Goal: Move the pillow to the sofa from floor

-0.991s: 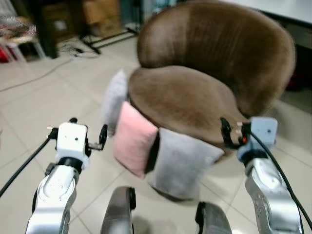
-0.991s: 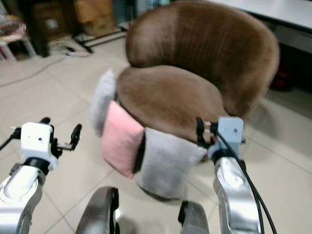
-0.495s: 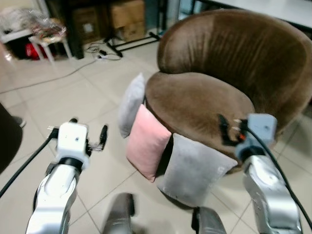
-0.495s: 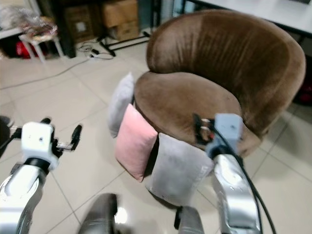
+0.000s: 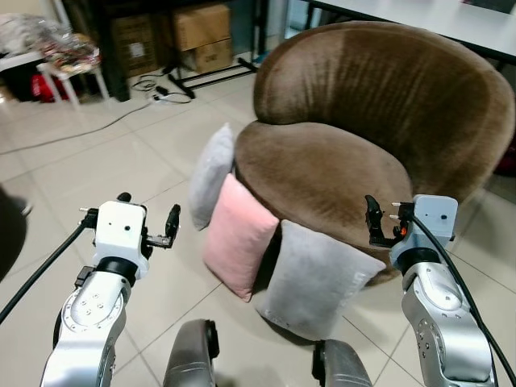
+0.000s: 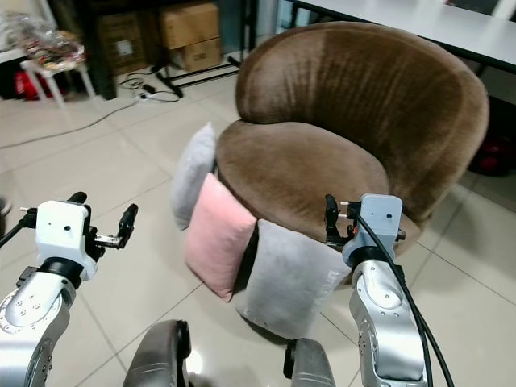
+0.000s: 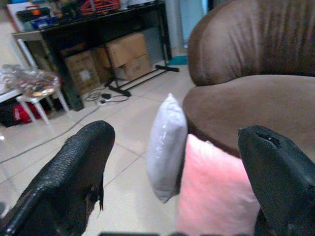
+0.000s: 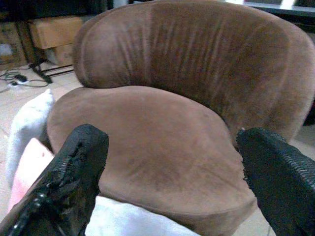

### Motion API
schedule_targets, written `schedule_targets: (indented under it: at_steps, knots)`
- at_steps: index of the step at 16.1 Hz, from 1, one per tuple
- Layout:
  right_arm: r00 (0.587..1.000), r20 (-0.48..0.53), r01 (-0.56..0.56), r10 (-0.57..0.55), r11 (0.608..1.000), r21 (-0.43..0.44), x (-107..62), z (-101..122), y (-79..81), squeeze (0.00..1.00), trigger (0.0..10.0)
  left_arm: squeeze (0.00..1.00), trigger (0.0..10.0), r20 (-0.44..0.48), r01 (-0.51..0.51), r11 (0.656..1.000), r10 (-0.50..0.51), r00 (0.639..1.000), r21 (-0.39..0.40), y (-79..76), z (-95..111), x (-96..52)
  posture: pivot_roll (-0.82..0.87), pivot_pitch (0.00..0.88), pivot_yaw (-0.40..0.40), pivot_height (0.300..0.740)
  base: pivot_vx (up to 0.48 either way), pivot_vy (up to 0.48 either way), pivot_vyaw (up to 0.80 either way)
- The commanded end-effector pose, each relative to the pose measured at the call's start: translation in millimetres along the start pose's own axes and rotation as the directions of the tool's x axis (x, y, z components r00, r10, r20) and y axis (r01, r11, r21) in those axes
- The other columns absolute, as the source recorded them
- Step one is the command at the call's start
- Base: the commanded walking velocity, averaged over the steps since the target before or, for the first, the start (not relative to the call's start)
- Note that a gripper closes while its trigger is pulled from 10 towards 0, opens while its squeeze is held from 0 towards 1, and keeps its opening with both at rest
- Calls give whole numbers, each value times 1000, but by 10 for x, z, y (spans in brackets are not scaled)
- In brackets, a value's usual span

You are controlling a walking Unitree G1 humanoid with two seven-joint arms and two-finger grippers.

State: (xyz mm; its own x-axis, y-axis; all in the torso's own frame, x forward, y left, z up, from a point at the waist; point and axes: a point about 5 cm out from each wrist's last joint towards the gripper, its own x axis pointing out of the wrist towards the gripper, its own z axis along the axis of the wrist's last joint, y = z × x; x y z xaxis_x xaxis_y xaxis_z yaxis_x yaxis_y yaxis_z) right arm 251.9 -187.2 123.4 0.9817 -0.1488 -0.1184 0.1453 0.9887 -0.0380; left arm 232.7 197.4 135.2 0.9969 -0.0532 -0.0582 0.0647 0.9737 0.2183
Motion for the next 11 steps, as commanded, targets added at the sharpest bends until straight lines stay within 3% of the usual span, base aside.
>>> schedule_targets:
  at_steps: [1,8,11]
  knots:
    - [1000,10,2,-2,1000,5,5,34,1,0,10000,1000,10000,-8,7,1000,-7,1000,2,-2,-2,9,-48,0,-11,607,330,0,0]
    - [1000,4,-24,24,999,-29,-2,29,23,0,10000,1000,10000,-7,17,1000,-17,1000,-1,-14,2,8,-51,0,-9,607,329,0,0]
    - [999,10,-44,45,999,-28,-10,42,54,0,10000,1000,10000,-7,15,1000,-15,1000,0,-13,0,4,-51,0,-9,607,330,0,800]
